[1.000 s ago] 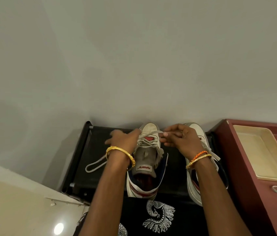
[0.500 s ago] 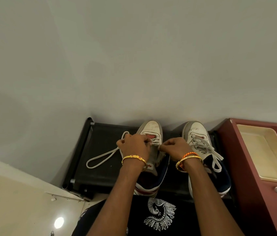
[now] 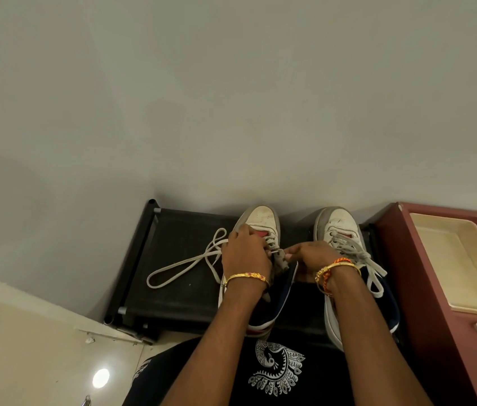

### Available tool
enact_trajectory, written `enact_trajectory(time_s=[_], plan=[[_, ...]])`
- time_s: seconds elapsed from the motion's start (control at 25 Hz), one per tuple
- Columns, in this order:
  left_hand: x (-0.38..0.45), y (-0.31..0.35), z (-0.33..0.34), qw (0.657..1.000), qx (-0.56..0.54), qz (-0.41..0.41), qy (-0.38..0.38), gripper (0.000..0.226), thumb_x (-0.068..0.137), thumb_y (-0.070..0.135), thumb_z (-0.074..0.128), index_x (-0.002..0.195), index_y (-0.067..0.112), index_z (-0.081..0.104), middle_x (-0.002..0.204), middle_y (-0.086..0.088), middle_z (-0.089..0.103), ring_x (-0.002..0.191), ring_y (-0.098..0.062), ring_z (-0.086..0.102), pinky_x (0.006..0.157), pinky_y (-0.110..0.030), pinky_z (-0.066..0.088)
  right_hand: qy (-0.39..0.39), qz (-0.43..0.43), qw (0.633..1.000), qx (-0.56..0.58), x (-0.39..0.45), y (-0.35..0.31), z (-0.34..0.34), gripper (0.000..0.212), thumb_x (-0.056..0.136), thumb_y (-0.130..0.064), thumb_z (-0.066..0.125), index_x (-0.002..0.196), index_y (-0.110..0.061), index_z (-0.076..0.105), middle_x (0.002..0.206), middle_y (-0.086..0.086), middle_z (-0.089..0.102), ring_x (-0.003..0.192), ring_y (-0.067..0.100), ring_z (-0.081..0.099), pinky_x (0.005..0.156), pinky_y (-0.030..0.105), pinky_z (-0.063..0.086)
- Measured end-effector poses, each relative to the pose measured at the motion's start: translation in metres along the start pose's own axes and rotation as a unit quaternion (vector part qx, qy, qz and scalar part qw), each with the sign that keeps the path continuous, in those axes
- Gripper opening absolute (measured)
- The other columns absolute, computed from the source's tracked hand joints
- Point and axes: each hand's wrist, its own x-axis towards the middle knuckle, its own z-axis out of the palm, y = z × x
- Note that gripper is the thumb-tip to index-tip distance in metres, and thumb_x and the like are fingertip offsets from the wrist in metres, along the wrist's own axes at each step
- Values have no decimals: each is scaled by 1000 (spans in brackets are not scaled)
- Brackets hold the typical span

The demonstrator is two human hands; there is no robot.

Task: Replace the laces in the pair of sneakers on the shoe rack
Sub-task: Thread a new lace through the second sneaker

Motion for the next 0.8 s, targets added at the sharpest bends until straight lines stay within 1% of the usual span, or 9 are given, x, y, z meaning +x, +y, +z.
enact_trajectory(time_s=[0.08,0.12,0.24,0.4,0.48,0.56,0.68,0.72,0.8], plan=[[-1,0,1,1000,15,-2,0,33,90,31,59,121,20,64,136,-2,42,124,-22,40,106,-39,37,-5,11,999,50,0,0,-1,19,88,-3,58,83,-17,69,113,15,65,102,27,58,95,48,49],[-1,1,1,1000,26,-2,-2,34,90,31,59,122,20,63,137,-2,41,125,-23,39,107,-40,36,-7,21,998,67,0,-1,-1,23,88,-3,58,77,-20,69,111,15,65,103,28,59,93,48,50],[-2,4,0,999,54,-2,-8,37,90,31,59,124,18,61,141,-4,39,128,-25,37,109,-42,31,-16,-2,1000,12,-3,-1,-1,27,89,-6,57,68,-21,66,109,11,64,107,29,57,94,47,50],[-2,4,0,997,77,7,-11,40,90,33,59,127,17,59,143,-5,37,131,-26,34,110,-43,28,-13,15,998,67,-5,-3,-2,21,88,-3,58,74,-15,67,103,11,64,101,28,59,88,44,53],[0,4,1,997,79,11,-13,40,91,32,57,128,17,58,142,-4,38,132,-26,33,110,-44,27,-10,36,992,123,-6,-3,-1,12,89,-3,57,84,-7,68,96,13,65,91,26,61,77,39,56],[0,6,2,997,69,23,-12,34,92,31,55,124,20,61,138,-3,43,128,-25,37,108,-42,29,-9,58,983,174,-7,-4,1,12,91,-5,55,91,-2,67,85,13,64,80,24,62,66,34,55],[-1,9,3,999,35,32,-8,24,94,27,52,112,21,67,115,-1,62,111,-21,53,104,-39,33,-30,48,979,195,-6,-2,1,12,91,-4,55,86,-3,66,78,11,65,72,20,62,56,29,53],[-1,10,1,999,28,30,-10,23,94,27,52,110,22,68,109,-1,65,106,-20,56,102,-37,34,-38,42,979,196,-7,-2,1,11,90,-4,56,85,-3,65,78,11,64,70,19,62,55,28,53],[-5,12,-2,999,9,36,9,25,95,29,50,110,19,67,107,-2,65,107,-20,55,101,-36,35,-30,25,988,152,-6,-1,1,11,91,-7,57,83,-6,65,81,10,64,72,19,62,57,27,53]])
